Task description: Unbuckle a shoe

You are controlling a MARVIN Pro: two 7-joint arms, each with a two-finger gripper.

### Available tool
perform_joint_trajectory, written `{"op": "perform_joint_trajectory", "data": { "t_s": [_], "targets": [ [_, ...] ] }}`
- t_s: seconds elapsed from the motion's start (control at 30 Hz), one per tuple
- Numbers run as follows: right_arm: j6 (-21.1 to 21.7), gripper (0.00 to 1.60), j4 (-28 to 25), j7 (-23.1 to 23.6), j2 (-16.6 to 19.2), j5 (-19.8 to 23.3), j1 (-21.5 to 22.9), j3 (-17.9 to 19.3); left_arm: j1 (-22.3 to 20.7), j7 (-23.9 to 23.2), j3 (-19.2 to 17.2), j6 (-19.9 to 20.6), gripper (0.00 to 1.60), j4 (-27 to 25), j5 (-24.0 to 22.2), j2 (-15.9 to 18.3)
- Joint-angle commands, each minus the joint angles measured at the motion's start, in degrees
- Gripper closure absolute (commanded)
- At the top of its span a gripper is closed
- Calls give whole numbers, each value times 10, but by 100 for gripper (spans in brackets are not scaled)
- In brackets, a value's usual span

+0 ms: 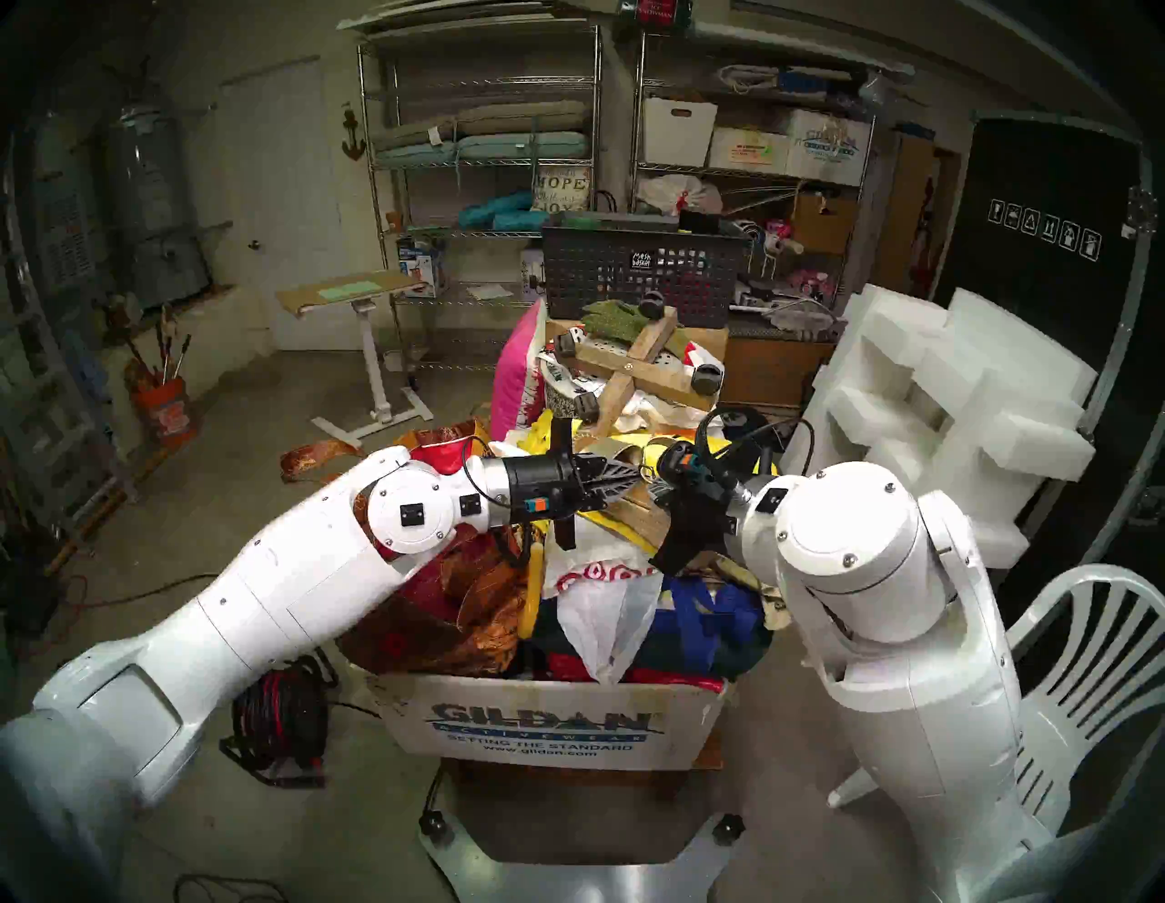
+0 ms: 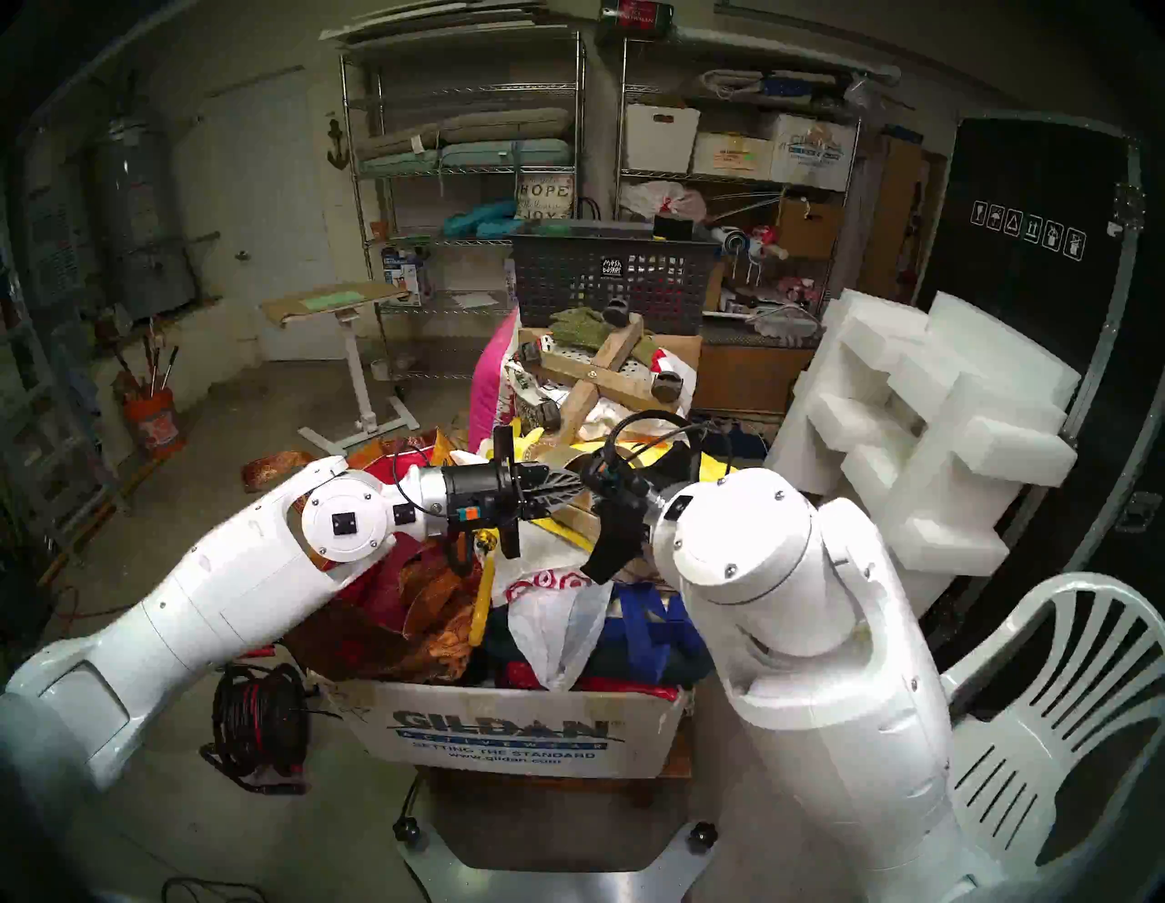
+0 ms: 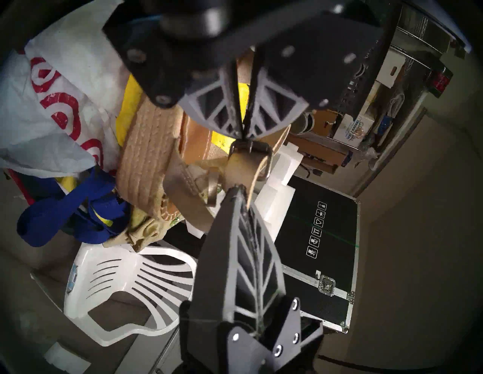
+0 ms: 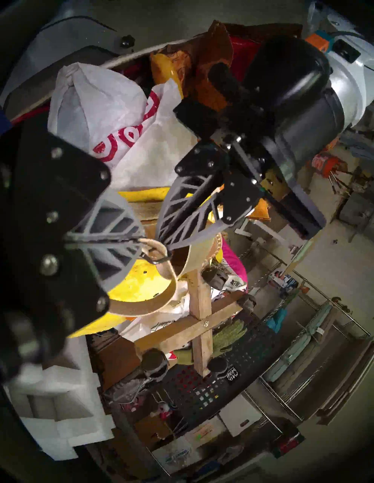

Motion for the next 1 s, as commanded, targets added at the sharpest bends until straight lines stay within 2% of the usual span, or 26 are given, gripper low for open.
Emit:
{"op": "perform_joint_trajectory", "data": {
  "t_s": [0.0,0.2,0.47,0.97],
  "targets": [
    [-1,160,-13,11,-2,-9,9,-11,-2,7,-8,-1,117,-13,-4,0],
    [-1,160,-13,12,-8,-14,16,-28,0,10,-7,2,115,-18,-4,3],
    [-1,160,-13,15,-11,-19,19,-34,5,15,-8,7,115,-25,-4,7],
    [-1,160,2,-10,-26,-68,20,-50,3,16,-6,6,115,-31,-5,11]
  ]
}}
